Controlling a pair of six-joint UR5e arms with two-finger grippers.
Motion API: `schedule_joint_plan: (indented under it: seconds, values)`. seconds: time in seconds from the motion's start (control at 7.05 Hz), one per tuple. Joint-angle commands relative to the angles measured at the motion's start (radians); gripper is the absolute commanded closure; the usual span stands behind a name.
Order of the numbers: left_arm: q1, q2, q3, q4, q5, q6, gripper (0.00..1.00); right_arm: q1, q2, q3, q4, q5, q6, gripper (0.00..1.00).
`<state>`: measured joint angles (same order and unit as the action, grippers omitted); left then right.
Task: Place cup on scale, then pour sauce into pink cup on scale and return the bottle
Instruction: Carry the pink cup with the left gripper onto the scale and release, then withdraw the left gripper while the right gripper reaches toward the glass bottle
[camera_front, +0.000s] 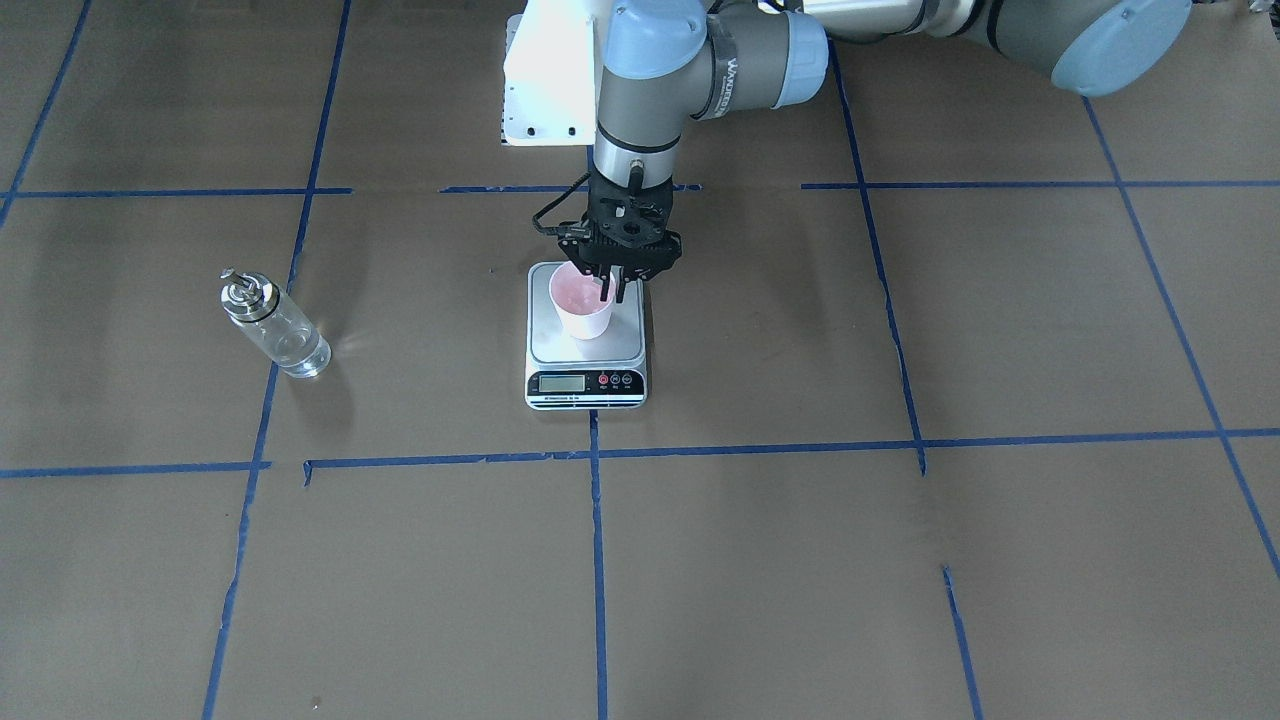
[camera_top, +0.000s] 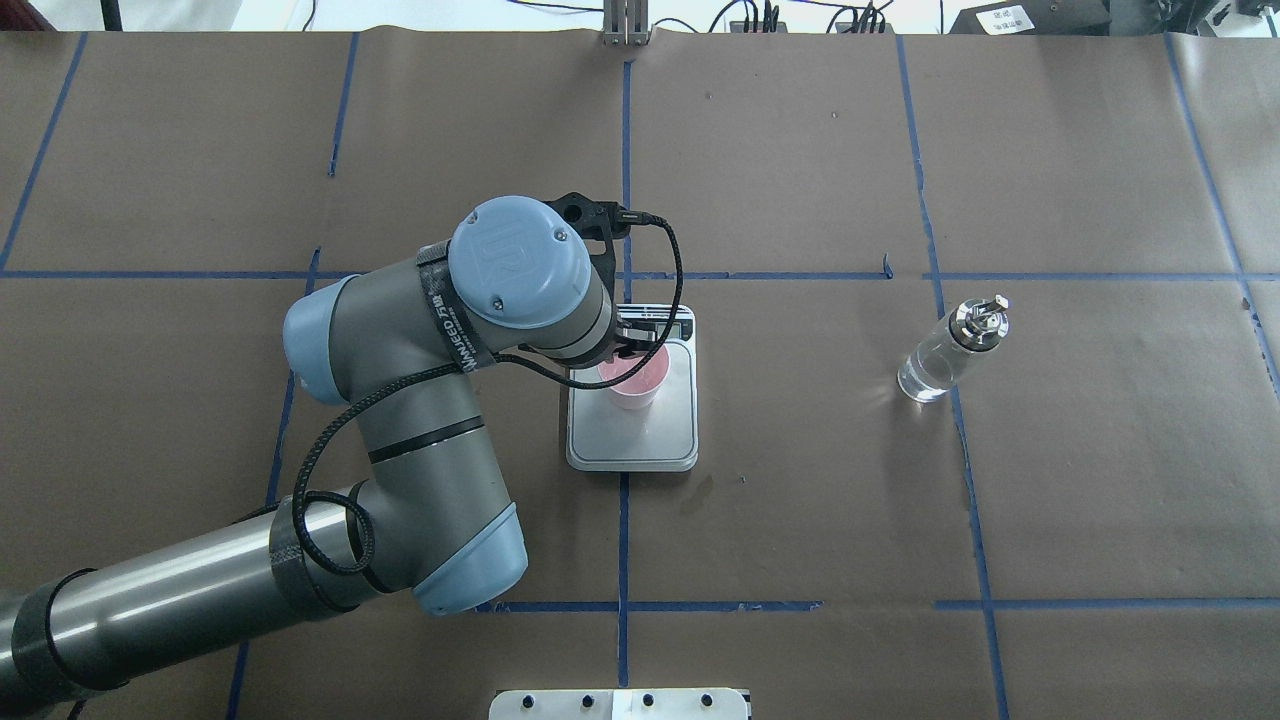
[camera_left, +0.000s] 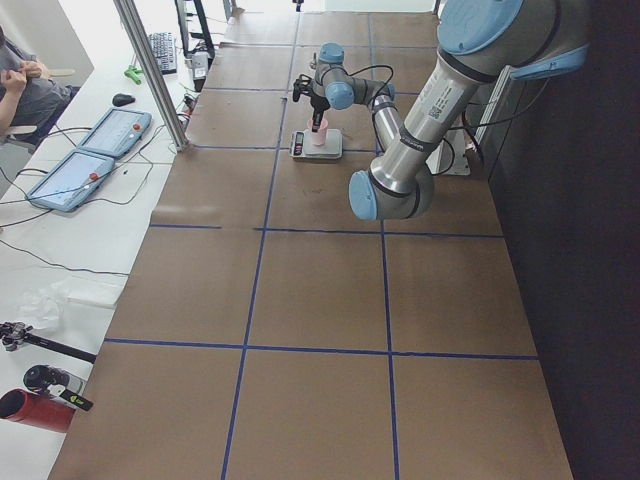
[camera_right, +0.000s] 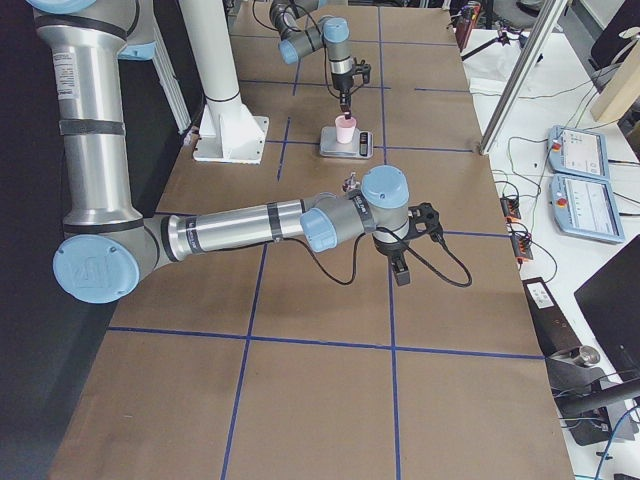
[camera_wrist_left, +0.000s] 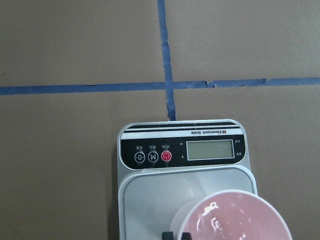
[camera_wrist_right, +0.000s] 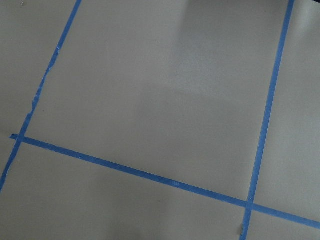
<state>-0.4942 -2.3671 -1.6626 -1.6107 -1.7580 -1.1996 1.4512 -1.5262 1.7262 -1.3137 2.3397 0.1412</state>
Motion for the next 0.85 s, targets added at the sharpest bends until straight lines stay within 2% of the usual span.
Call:
schedule_joint_plan:
  seconds: [0.0,0.14,0.28,0.43,0.57,0.71]
  values:
    - [0.0,0.003,-0.009,0.003,0.002,0.002,0.2,0.0,0.0,0.001,0.001,0.001,0.0,0.0]
    - [-0.003,0.024,-0.063,0.009,0.0,0.012,0.0,0.0,0.0,0.006,-0.001,0.001,0.001,0.0]
    - [-0.009,0.091,-0.165,0.04,-0.005,0.062,0.0,0.0,0.0,0.041,0.001,0.019,0.059,0.0]
    - [-0.073,0.115,-0.208,0.084,-0.008,0.175,0.0,-0.002,0.0,0.09,0.001,0.054,0.162,0.0]
    - [-0.19,0.153,-0.236,0.103,-0.018,0.275,0.0,-0.023,-0.006,0.149,-0.002,0.061,0.252,0.0]
    - [-0.266,0.222,-0.264,0.101,-0.072,0.461,0.0,-0.081,-0.009,0.22,-0.002,0.056,0.388,0.0]
